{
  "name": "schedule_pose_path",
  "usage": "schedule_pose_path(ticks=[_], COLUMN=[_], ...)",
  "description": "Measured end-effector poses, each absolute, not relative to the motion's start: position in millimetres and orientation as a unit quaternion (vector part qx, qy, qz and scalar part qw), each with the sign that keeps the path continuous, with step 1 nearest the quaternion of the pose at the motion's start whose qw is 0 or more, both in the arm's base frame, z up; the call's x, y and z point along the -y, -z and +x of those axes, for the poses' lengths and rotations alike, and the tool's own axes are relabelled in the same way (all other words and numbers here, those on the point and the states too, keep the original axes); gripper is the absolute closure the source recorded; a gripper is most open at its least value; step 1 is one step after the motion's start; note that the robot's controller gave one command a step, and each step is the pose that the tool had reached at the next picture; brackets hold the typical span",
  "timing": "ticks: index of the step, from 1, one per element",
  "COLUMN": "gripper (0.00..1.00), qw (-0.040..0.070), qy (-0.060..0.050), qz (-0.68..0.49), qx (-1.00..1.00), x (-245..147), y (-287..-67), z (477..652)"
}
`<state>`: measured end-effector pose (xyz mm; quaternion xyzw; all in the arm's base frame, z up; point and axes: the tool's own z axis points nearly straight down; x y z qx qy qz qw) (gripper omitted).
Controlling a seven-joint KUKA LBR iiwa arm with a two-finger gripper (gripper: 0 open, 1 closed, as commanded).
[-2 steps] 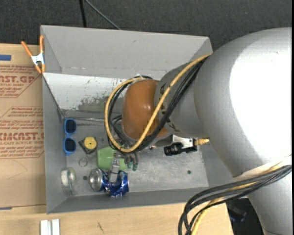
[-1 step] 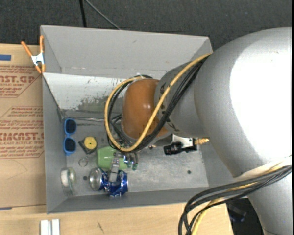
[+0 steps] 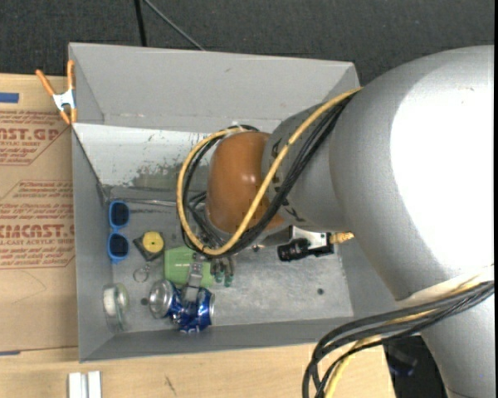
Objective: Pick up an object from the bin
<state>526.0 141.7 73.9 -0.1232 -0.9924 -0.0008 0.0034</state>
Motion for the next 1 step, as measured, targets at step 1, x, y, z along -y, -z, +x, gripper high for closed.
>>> schedule_pose_path(ticks=[1], gripper=[1.00], qw=[-0.004], qy=[0.002], qz=[-0.123], qx=[0.992], x=[-142.7], y=[-175.8], z=[527.6])
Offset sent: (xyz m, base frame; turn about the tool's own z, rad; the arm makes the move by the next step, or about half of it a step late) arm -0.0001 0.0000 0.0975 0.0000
